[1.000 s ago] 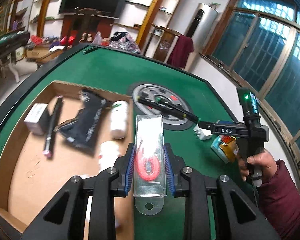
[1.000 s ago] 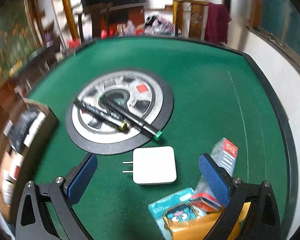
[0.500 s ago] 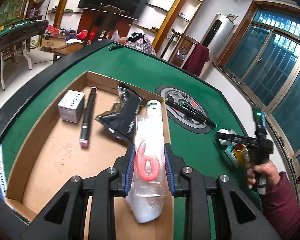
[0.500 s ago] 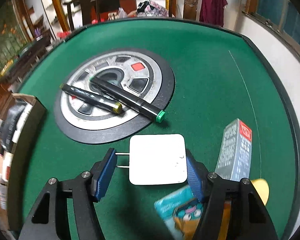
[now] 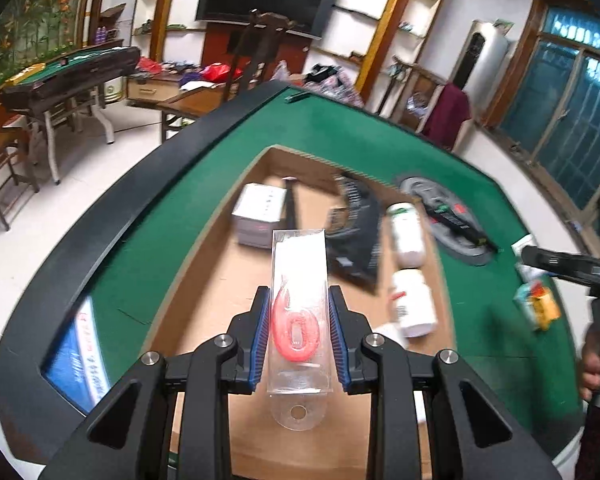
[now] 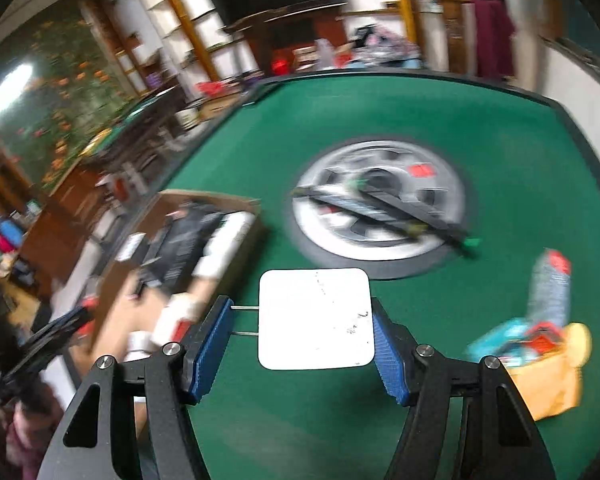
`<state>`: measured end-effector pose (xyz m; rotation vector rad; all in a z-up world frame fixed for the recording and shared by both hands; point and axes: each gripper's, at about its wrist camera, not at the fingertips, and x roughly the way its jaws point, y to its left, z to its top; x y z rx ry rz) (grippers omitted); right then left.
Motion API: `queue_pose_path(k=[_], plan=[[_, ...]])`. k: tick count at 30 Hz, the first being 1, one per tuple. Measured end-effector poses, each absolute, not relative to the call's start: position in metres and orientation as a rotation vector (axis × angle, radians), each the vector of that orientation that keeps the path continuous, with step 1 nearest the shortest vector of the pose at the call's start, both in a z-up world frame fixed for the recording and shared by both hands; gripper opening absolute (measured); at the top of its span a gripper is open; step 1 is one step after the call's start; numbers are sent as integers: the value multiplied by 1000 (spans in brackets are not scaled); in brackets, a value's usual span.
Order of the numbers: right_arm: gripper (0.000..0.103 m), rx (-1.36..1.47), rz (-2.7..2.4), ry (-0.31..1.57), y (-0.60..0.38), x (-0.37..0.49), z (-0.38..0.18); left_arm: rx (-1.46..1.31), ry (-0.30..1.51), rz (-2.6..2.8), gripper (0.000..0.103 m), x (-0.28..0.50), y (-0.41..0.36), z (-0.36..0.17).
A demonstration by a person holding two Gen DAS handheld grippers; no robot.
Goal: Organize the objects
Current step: 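Carry the candle pack to the tray with the left tool while the right tool grasps the white charger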
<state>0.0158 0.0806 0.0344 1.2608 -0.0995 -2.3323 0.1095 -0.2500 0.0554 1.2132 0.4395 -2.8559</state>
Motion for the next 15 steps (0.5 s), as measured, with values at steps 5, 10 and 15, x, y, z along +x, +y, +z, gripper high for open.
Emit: queue_pose_path(k=[5,10,15], plan=[[71,1248,-2179,-73,9,28,31,1266,384,-2790,27,92,-271,40],[71,1271,-2052,-27,-62,36,15,1323,364,-2770,27,77,-279,25],[71,1320,-1971,-23,-104,34,-6,1311,371,-2789,27,75,-280,21]])
